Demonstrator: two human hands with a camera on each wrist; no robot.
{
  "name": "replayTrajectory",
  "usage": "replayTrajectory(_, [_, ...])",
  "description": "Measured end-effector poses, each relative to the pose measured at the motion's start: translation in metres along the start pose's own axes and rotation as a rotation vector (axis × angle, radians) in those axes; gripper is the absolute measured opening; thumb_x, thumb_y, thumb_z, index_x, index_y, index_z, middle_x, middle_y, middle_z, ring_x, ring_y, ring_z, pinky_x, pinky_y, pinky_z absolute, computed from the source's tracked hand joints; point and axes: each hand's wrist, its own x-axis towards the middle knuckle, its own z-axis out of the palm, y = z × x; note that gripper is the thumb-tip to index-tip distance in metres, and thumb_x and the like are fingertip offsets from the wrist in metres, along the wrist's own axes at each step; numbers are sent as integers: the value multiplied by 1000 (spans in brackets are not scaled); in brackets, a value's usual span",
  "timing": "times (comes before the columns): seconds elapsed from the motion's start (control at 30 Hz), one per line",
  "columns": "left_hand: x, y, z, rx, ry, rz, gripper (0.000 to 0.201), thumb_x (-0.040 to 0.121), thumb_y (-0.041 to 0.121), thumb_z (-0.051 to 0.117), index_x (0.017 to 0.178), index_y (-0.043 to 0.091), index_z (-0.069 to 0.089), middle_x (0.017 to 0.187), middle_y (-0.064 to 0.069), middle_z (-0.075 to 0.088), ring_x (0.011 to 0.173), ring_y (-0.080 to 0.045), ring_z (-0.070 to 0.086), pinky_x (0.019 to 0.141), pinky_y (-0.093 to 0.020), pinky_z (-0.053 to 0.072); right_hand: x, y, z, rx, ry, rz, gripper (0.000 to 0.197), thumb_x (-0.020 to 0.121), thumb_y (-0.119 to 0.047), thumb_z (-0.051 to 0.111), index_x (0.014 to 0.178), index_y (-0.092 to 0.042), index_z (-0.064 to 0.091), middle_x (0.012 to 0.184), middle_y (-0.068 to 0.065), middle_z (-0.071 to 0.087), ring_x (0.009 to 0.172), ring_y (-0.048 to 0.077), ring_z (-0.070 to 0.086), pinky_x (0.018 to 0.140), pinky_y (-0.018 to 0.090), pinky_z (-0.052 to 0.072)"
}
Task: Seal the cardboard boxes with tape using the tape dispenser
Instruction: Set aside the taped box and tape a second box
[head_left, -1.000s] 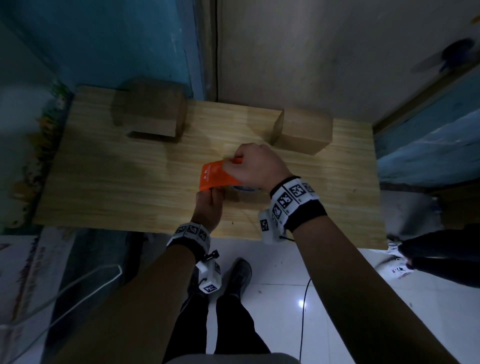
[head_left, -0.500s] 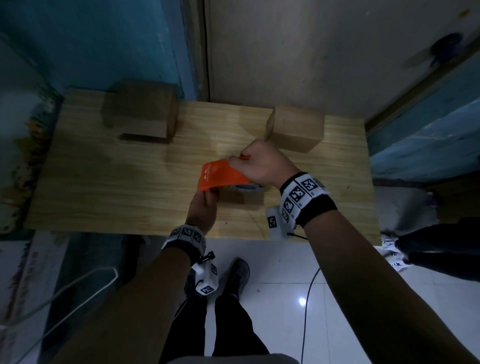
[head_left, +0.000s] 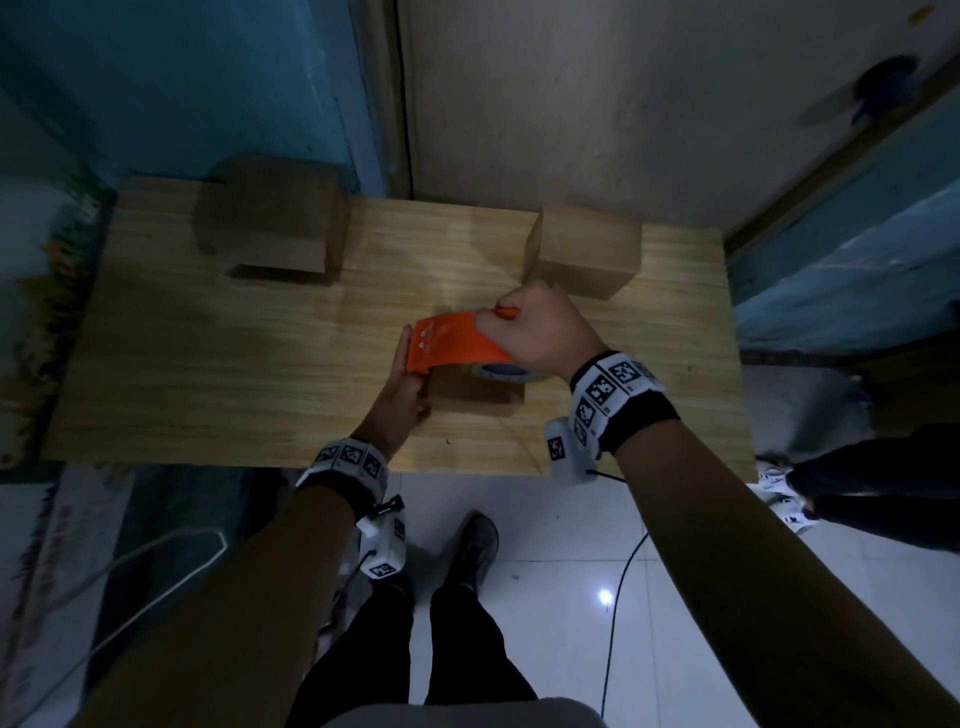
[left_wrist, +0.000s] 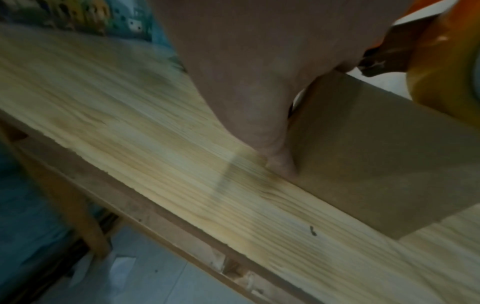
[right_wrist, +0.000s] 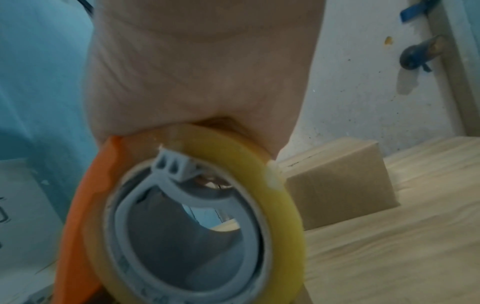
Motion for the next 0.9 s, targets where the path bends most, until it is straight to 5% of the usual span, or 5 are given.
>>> replayTrajectory(0.1, [-1, 8, -2, -88, 19, -78, 74, 83, 26, 43, 148, 52, 19, 131, 9, 45, 114, -16, 48, 101, -44, 42, 1, -1, 0, 29, -6, 9, 51, 91, -42, 59, 51, -15, 41, 47, 0, 40, 44, 13, 41, 48, 29, 34])
replayTrajectory(0.2, [-1, 13, 0, -130, 112, -115, 38, 102, 40, 29, 136, 56, 35, 131, 9, 44, 121, -21, 42, 104, -51, 39, 1, 0, 3, 49, -1, 12, 50, 90, -41, 60, 52, -13, 43, 49, 2, 39, 44, 14, 39, 48, 29, 32])
replayTrajectory(0.47, [6, 17, 5, 132, 153, 4, 13, 103, 50, 30, 109, 52, 41, 105, 10, 61, 82, -15, 62, 71, -42, 56, -2, 1, 1, 83, -2, 24, 49, 90, -38, 61, 52, -15, 43, 49, 1, 39, 42, 12, 38, 46, 27, 31])
replayTrajectory(0.6, [9, 16, -1, 214, 138, 45, 20, 104, 30, 37, 118, 43, 41, 101, 8, 62, 76, -23, 65, 64, -49, 57, -1, -1, 1, 63, -31, 15, 50, 90, -40, 60, 49, -16, 45, 47, 0, 44, 42, 11, 42, 46, 27, 34])
replayTrajectory(0.9, [6, 15, -5, 486, 147, 166, 34, 105, 42, 29, 135, 34, 41, 88, 5, 59, 82, -29, 67, 61, -51, 59, -1, 1, -10, -21, -167, -5, 49, 91, -46, 56, 54, -15, 49, 49, 0, 48, 43, 11, 47, 46, 26, 35])
